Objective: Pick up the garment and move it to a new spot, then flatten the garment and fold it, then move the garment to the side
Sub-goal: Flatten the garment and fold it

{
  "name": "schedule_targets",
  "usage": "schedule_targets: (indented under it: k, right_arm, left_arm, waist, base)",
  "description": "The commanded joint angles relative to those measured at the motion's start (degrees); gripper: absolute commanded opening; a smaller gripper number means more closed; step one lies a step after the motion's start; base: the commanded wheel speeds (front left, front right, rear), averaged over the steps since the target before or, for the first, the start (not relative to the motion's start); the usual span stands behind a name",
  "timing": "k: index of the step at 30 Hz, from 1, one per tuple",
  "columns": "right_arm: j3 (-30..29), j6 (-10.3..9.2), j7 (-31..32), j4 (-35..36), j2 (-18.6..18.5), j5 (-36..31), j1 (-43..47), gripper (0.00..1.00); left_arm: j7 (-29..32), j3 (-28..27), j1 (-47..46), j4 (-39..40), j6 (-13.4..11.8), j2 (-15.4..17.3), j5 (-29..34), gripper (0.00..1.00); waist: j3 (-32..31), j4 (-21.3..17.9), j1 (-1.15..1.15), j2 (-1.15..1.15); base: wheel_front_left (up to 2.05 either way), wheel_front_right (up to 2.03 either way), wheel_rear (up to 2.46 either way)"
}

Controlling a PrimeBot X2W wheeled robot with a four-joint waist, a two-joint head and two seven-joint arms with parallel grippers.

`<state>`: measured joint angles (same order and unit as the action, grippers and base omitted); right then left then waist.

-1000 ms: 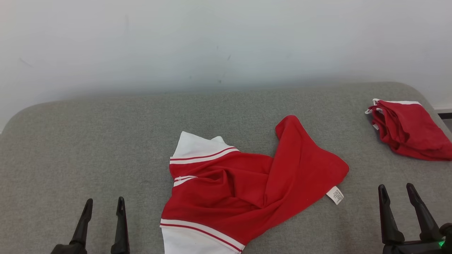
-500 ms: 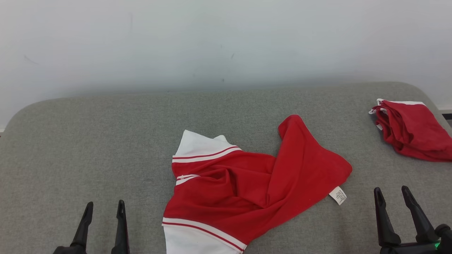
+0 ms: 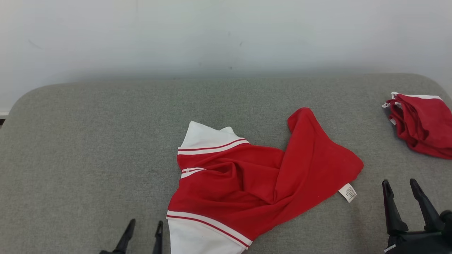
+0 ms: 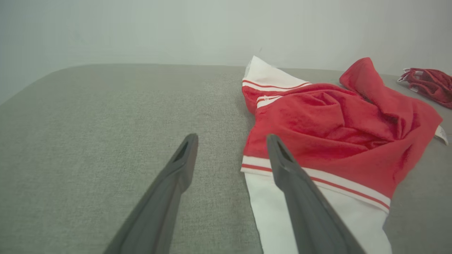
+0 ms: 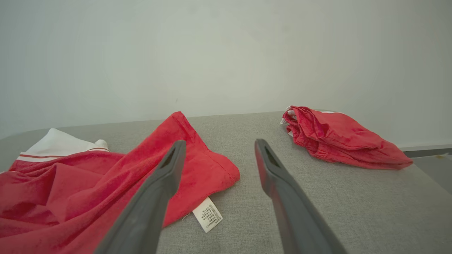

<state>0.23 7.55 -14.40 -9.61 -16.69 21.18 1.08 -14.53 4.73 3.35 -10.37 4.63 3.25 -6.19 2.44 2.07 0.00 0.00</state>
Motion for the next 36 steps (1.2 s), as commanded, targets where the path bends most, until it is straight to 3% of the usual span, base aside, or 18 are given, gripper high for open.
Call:
schedule_targets:
  k: [1, 10, 17, 26, 34, 35, 36]
  right_arm:
    - [0.12, -0.15, -0.15, -0.6, -0.52, 0.41, -0.93, 1.0]
    - [3.3, -0.15, -0.26, -13.51, -4.56, 2.07, -11.42, 1.0]
    - [7.38, -0.15, -0.51, -27.83, -6.15, 4.37, -20.26, 1.0]
    - [12.81, -0.15, -0.66, -40.21, -5.6, 9.6, -28.12, 1.0]
    - [17.13, -0.15, -0.72, -46.33, -4.33, 15.46, -30.98, 1.0]
    - [17.68, -0.15, -0.71, -46.67, -4.0, 16.39, -31.16, 0.71]
    - [17.68, -0.15, -0.71, -46.67, -4.0, 16.39, -31.16, 0.71]
  left_arm:
    - [0.23, 0.45, -0.53, -0.47, 0.37, -0.03, 0.16, 1.0]
    - [1.56, 7.6, -1.35, -8.53, 1.87, -0.14, -1.31, 1.0]
    - [2.26, 10.94, -3.0, -13.63, 2.3, -0.25, -2.59, 1.0]
    - [2.54, 13.8, -5.18, -16.73, 2.22, -0.32, -3.63, 1.0]
    - [3.0, 18.19, -6.84, -19.47, 2.4, -0.65, -6.94, 1.0]
    - [3.14, 18.74, -7.11, -19.81, 2.46, -0.67, -7.61, 0.93]
    - [3.14, 18.74, -7.11, -19.81, 2.46, -0.67, -7.61, 0.93]
  waist:
    - [0.96, 0.75, 0.0, 0.0]
    - [4.32, 2.3, 0.0, 0.0]
    - [6.28, 3.05, 0.0, 0.0]
    - [8.29, 4.32, 0.0, 0.0]
    - [8.72, 5.09, 0.0, 0.0]
    - [8.72, 5.09, 0.0, 0.0]
    - [8.72, 5.09, 0.0, 0.0]
  base:
    - [0.0, 0.0, 0.0]
    - [0.0, 0.0, 0.0]
    - [0.0, 0.0, 0.0]
    - [0.0, 0.0, 0.0]
    - [0.0, 0.0, 0.0]
    - [0.0, 0.0, 0.0]
    - [0.0, 0.0, 0.0]
